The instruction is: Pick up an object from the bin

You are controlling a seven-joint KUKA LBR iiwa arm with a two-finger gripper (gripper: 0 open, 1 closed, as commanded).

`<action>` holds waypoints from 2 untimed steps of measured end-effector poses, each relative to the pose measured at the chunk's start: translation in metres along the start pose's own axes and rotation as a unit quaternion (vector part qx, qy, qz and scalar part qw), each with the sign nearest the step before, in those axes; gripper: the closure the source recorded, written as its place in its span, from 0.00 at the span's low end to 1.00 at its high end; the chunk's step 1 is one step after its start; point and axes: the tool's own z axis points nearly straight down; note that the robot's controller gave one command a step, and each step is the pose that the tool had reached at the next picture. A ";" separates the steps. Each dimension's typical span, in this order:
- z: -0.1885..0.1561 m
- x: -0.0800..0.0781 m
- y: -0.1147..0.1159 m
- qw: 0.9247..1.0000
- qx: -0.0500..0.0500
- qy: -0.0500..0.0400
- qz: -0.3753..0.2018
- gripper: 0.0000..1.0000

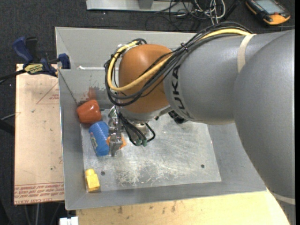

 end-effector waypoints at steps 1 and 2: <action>0.000 0.000 0.000 1.000 0.000 0.000 0.000 1.00; -0.038 -0.001 -0.004 1.000 0.000 0.000 0.015 1.00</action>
Offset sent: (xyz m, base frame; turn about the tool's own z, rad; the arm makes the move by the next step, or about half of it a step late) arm 0.0013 -0.0051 0.0382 0.0325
